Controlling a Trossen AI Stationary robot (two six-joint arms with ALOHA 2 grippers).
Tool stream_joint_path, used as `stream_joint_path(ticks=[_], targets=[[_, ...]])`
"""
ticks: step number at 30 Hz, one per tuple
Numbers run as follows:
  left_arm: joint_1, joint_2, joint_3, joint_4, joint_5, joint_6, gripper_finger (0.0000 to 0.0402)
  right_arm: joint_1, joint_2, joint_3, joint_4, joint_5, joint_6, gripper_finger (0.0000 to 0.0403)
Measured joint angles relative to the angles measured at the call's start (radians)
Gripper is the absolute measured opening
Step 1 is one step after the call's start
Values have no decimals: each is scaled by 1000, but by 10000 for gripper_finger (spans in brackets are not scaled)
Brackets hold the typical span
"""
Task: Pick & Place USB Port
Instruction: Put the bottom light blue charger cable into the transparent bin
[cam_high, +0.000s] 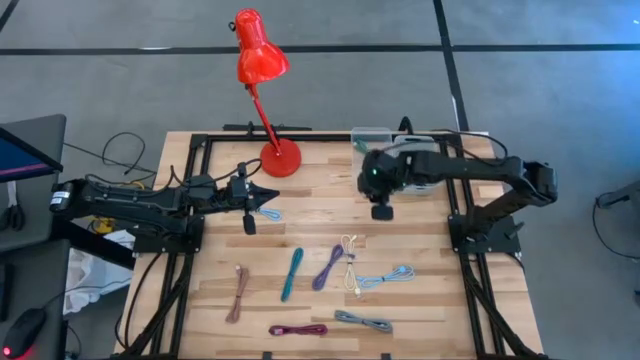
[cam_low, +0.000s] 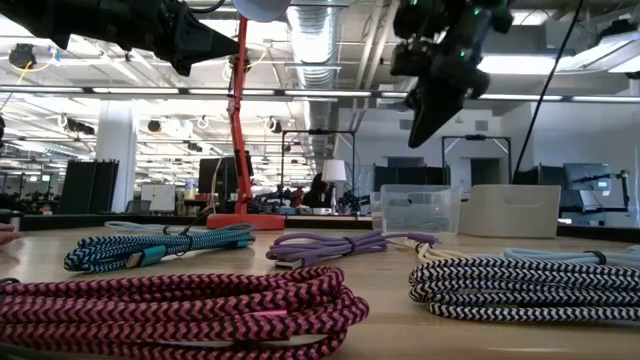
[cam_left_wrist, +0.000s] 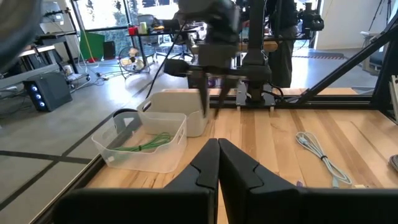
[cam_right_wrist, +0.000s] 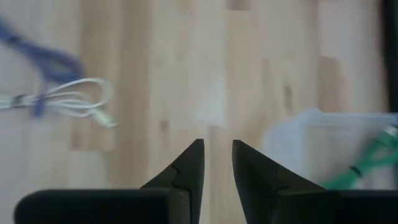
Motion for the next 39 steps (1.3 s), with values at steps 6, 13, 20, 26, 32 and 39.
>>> stream_joint_path(ticks=[6,13,20,26,32,39], targets=[[0,0,0,0,0,0,6,129,-53,-92,-25,-38,41,73],[0,0,0,0,0,0,6,265,-125,-221,-35,-48,211,64],[0,0,0,0,0,0,6,384,-157,-248,-109,-48,359,62],[0,0,0,0,0,0,6,452,-148,-248,-139,-81,428,62],[0,0,0,0,0,0,6,473,-148,-248,-137,-130,439,62],[0,0,0,0,0,0,6,475,-148,-248,-112,-133,494,62]])
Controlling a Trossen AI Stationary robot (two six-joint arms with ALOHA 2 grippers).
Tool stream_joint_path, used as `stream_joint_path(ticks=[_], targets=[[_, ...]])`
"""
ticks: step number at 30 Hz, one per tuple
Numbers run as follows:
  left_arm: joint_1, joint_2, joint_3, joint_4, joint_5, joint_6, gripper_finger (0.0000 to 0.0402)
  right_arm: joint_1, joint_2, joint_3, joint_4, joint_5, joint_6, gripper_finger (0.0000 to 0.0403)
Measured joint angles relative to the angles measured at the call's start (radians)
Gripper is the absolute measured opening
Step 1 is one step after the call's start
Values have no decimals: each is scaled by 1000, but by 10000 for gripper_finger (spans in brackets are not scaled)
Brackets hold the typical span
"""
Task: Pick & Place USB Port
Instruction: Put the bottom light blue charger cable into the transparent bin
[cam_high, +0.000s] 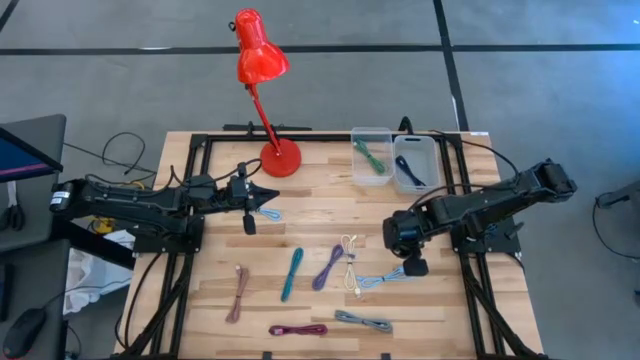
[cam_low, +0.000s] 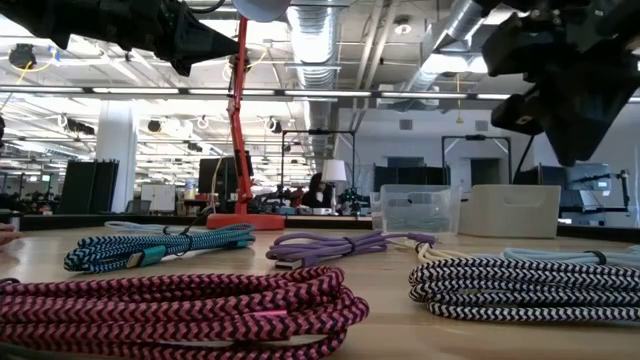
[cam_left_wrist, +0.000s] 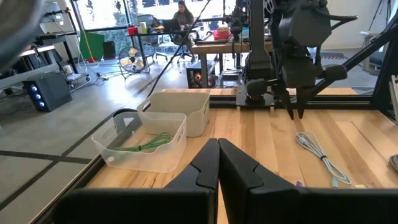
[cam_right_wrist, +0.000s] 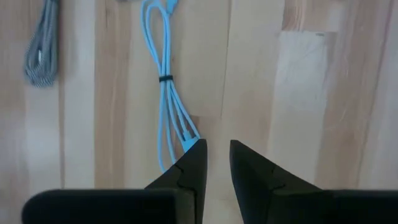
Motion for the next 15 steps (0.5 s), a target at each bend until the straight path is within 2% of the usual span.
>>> stream_joint_path(ticks=[7,15], targets=[[0,0,0,0,0,0,6,16,0,0,7,-57,92,77],[0,0,0,0,0,0,6,92,0,0,10,-52,106,127]])
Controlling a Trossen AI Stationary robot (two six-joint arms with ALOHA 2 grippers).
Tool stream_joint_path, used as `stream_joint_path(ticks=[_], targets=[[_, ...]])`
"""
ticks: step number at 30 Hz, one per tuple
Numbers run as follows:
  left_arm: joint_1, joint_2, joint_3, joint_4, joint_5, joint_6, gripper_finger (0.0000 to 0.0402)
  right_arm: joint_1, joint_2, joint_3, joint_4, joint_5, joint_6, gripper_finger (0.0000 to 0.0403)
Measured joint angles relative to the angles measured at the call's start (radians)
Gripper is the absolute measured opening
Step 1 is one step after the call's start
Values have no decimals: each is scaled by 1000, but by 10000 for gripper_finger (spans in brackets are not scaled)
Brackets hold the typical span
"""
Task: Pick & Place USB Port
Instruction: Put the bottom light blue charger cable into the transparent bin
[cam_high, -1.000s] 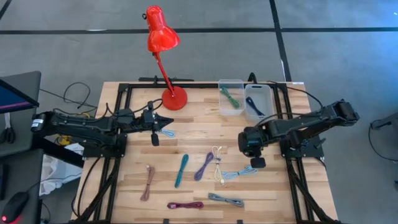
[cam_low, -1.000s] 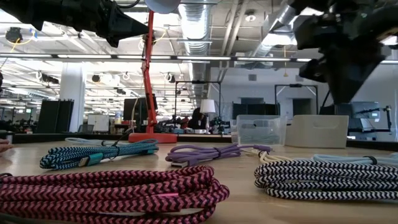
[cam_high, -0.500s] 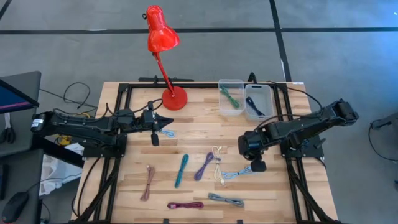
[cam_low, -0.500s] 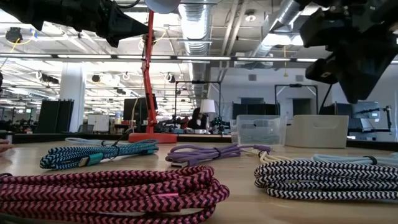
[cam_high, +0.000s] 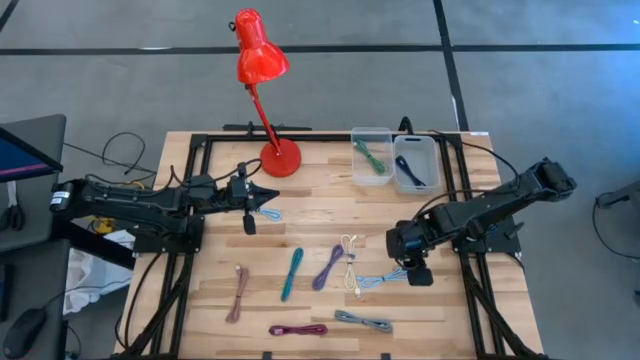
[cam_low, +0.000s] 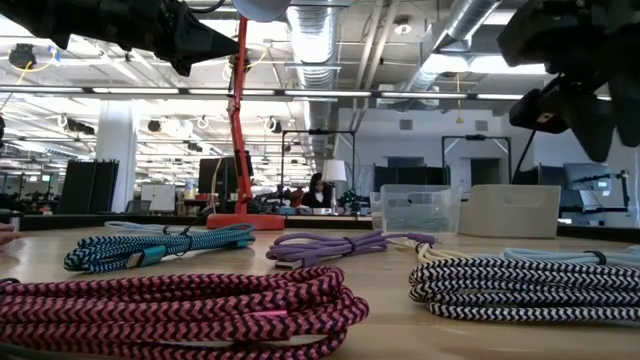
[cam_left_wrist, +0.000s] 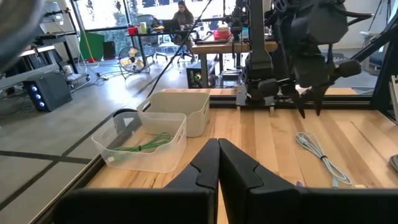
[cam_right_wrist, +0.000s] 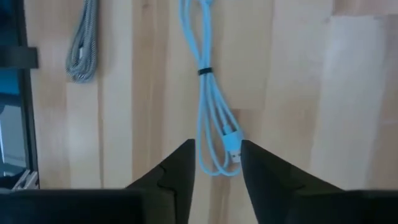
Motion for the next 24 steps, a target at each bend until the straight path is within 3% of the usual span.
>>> stream_joint_path(ticks=[5,12,24], targets=[[0,0,0,0,0,0,6,41,0,0,27,14,48,158],[0,0,0,0,0,0,6,92,14,-4,60,143,90,184],[0,0,0,0,0,0,6,155,266,-10,98,190,86,174]])
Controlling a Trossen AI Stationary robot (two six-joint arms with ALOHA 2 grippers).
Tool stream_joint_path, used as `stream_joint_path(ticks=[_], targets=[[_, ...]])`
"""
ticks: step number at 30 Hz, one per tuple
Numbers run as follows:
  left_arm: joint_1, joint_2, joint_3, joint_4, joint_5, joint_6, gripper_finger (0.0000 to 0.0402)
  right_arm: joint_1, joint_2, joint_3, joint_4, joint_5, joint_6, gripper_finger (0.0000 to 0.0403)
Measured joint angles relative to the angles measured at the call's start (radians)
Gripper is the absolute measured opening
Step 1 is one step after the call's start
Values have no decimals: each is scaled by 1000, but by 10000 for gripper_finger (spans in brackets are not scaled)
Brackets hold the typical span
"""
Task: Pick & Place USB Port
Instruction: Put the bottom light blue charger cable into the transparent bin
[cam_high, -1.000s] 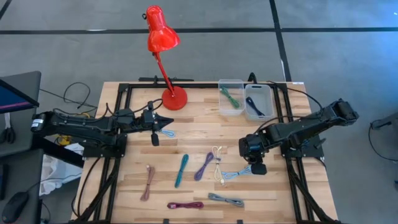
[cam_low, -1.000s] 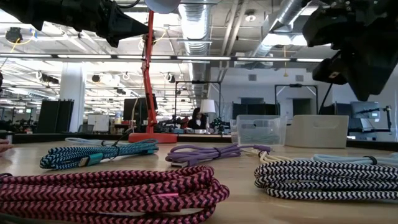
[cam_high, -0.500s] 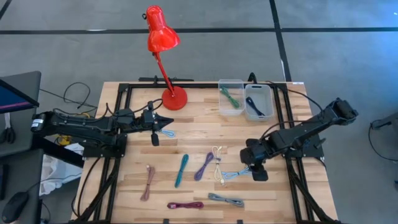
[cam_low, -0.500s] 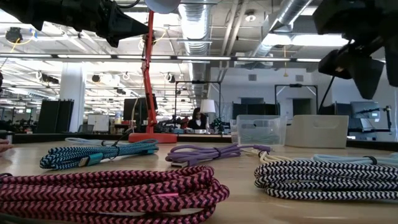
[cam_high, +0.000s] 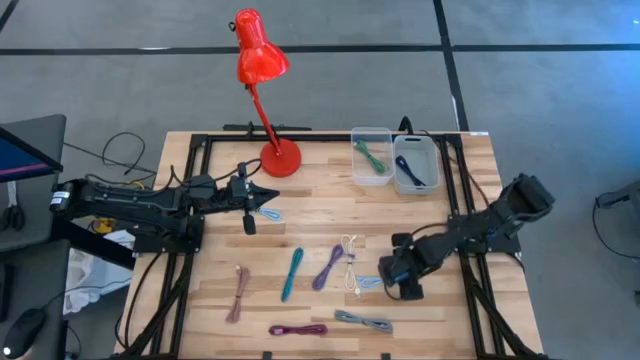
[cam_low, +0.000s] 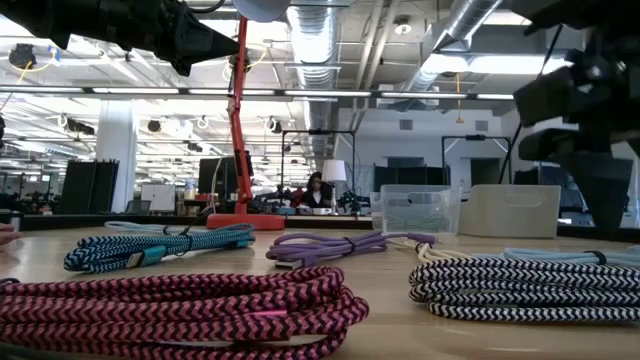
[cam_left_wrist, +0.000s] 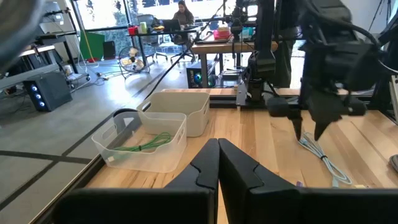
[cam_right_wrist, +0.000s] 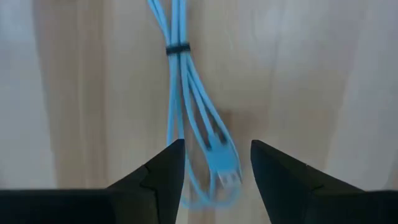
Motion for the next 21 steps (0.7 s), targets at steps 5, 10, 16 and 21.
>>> stream_joint_path(ticks=[5,10,16,21], targets=[[0,0,0,0,0,0,6,28,55,0,78,17,4,174],[0,0,0,0,0,0,6,43,90,4,90,34,5,156],[0,0,0,0,0,0,6,42,93,3,94,56,8,80],[0,0,-1,0,0,0,6,41,94,3,96,62,7,11]])
